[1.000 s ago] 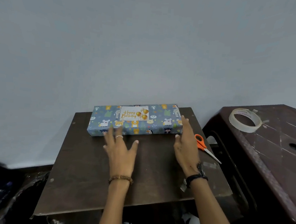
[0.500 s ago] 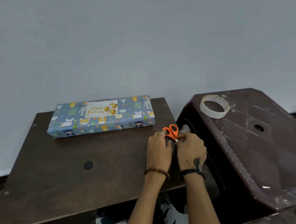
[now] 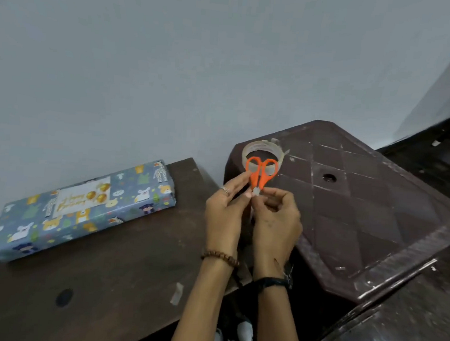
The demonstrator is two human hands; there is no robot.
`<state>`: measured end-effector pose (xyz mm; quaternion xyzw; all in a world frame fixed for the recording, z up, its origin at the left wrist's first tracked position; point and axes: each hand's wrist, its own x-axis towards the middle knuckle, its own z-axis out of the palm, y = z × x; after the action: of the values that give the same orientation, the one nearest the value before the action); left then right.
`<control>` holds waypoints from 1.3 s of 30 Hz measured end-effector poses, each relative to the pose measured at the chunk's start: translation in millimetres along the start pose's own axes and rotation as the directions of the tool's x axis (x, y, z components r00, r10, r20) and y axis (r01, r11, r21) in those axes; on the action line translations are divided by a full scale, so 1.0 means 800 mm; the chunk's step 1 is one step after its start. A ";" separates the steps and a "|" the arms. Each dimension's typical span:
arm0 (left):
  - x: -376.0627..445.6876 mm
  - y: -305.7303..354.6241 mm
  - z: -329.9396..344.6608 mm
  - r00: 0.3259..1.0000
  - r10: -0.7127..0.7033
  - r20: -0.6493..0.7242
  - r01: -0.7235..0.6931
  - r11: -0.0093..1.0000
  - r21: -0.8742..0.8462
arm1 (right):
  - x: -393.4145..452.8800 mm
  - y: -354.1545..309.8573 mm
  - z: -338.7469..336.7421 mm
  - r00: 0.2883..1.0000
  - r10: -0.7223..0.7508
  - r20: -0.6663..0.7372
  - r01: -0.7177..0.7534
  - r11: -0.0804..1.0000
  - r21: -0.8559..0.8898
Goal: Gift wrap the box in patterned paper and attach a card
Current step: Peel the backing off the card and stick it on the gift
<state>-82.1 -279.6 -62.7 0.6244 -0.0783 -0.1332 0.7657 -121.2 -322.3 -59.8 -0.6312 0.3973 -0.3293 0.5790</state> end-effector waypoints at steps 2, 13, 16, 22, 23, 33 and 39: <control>0.013 0.003 0.025 0.996 -0.015 0.085 0.009 0.998 0.062 | 0.012 0.001 -0.008 0.990 -0.020 -0.136 0.030 0.997 0.075; 0.065 -0.037 0.086 0.992 0.005 0.127 -0.072 0.843 0.533 | 0.077 0.030 -0.026 0.991 0.019 -0.130 -0.041 0.984 -0.175; 0.055 -0.030 0.084 0.983 0.079 0.164 -0.165 0.765 0.623 | 0.076 0.030 -0.027 0.995 -0.016 -0.097 -0.011 0.963 -0.270; -0.007 -0.011 0.009 0.973 0.200 0.112 -0.222 0.706 0.673 | 0.036 0.026 -0.020 0.982 -0.174 -0.068 0.165 0.978 -0.124; -0.021 -0.013 -0.014 0.968 0.235 0.093 -0.228 0.655 0.720 | 0.025 0.026 -0.016 0.989 -0.149 -0.003 0.148 0.984 -0.094; -0.092 -0.021 -0.133 0.984 0.163 -0.073 0.018 0.312 0.950 | -0.054 0.030 -0.003 0.926 -0.040 0.375 0.258 0.791 -0.554; -0.082 -0.025 -0.118 0.996 0.087 -0.004 -0.010 0.159 0.987 | -0.062 0.033 0.005 0.907 0.028 0.421 0.283 0.701 -0.654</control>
<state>-119.4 -175.6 -98.4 0.9723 -0.1430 -0.0077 0.1845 -144.2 -277.2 -83.9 -0.8831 0.3195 -0.0574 0.3388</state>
